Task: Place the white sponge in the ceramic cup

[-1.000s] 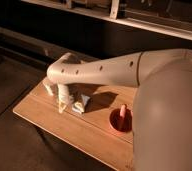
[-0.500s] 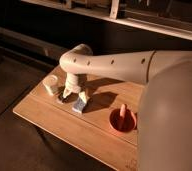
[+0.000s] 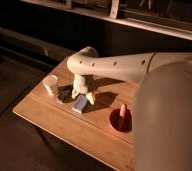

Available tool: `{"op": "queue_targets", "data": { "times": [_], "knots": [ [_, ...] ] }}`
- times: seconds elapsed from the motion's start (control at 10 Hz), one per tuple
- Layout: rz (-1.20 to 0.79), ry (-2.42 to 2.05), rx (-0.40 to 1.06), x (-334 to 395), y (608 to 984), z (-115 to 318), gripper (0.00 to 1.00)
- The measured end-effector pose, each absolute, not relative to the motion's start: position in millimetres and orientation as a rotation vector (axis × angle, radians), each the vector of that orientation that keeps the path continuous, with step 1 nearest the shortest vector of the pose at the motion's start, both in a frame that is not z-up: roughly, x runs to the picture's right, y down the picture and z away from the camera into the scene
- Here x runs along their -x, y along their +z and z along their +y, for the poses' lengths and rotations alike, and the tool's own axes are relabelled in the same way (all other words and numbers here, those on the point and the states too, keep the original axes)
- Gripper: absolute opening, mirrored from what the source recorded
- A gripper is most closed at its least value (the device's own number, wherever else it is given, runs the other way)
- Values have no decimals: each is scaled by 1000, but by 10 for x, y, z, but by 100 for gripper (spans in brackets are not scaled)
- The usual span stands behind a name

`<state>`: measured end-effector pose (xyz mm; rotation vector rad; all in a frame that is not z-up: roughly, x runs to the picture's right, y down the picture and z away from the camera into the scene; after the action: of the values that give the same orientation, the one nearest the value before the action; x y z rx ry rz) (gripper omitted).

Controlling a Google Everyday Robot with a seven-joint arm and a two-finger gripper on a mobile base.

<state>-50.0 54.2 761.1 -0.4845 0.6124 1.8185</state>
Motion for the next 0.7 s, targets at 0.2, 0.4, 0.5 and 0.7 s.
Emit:
{"op": "queue_targets", "data": {
  "times": [0.2,0.4,0.5,0.7],
  "knots": [
    [642,1781,462,536,7698,511,65],
    [664,1756,458,570,7790,512,65],
    [682,1751,459,548,7858,525,65],
    [708,1751,470,506,7977,542,65]
  ]
}}
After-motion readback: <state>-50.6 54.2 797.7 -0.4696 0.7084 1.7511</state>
